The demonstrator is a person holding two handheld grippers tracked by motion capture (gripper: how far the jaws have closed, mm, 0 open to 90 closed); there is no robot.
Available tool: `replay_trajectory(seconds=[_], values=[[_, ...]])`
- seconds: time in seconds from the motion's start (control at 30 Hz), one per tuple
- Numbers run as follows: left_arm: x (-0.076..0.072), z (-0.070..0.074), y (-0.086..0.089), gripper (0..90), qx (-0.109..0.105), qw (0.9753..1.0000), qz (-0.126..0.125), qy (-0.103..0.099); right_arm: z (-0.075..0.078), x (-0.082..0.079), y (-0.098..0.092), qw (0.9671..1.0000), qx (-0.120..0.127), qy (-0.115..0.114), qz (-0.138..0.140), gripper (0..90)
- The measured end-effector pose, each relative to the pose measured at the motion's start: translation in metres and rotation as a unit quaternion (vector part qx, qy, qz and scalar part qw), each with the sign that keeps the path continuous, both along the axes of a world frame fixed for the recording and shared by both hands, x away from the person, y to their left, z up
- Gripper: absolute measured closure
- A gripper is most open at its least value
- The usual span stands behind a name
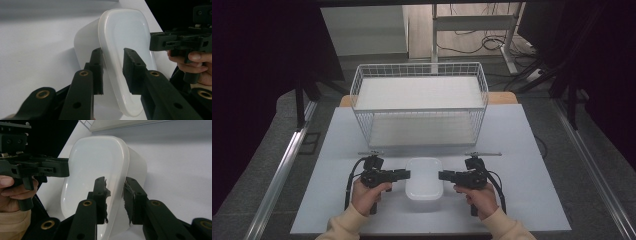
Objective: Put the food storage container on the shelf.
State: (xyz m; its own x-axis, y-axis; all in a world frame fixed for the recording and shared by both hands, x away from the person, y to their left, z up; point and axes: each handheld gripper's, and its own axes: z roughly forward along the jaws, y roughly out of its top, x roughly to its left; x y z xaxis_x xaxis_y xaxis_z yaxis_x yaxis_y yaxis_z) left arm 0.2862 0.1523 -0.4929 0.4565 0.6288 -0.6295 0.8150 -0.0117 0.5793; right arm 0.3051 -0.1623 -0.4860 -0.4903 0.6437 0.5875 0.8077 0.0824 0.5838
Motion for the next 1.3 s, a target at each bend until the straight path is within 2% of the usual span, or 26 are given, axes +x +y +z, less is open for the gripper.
replay_trajectory(seconds=[0.53,0.77,1.13,1.3], values=[[-0.006,0.009,0.006,79.8,-0.014,0.9997,-0.008,-0.017,0.008,-0.007,-0.002,0.9997,0.000,-0.025,-0.004,78.4],[-0.008,0.011,0.004,80.5,-0.004,0.9996,-0.010,-0.024,0.010,-0.008,-0.001,0.9992,-0.009,-0.040,-0.003,78.7],[-0.013,0.024,0.004,80.6,0.001,0.9984,-0.007,-0.055,0.022,-0.013,0.000,0.9970,-0.015,-0.075,0.004,78.7],[-0.012,0.034,0.004,80.5,0.004,0.9970,-0.008,-0.077,0.032,-0.014,0.001,0.9946,-0.019,-0.102,0.005,78.7]])
